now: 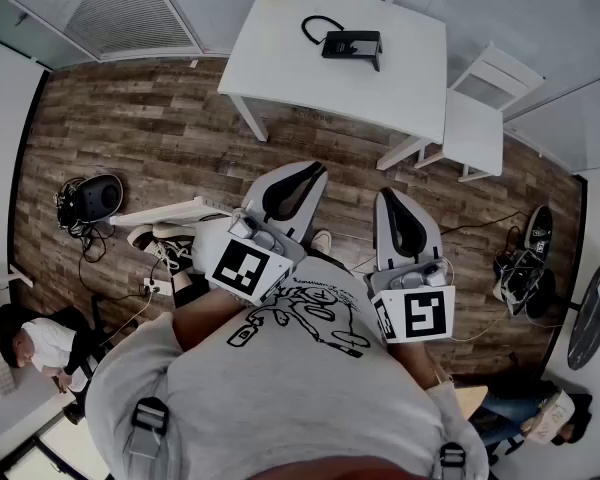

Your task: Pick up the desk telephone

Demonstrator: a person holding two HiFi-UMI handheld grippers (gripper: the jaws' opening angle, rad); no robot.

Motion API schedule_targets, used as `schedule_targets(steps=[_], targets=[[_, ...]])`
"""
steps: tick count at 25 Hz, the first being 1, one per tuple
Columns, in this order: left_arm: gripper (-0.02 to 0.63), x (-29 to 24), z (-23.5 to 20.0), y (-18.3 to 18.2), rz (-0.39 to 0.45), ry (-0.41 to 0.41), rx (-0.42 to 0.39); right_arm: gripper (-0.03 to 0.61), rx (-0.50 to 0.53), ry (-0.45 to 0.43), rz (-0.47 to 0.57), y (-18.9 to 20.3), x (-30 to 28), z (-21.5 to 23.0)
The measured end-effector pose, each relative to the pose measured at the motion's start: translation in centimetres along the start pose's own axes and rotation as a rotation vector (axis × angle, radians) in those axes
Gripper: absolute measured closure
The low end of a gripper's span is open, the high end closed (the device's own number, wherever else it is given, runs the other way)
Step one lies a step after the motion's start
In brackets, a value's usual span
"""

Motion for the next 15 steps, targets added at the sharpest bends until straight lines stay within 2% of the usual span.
schedule_targets(steps=[10, 15], targets=[[0.591, -3.9, 1.6, 0.4, -0.006, -0.028, 0.024, 0.571, -0.013, -0.009, -0.001, 0.3, 0.2, 4.8], [0.591, -5.3, 2.0, 1.1, -0.023, -0.027, 0.034, 0.571, -0.035, -0.019, -0.013, 0.6, -0.2, 5.9]])
Point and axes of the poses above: the fingertips, and each gripper's own axes: x backward along the fingers, z to its right, y out of its underside, the point moved 5 cm from there along x, backward along the fingers, and after that the axes turned 9 degrees about -x, right-handed, at the moved point
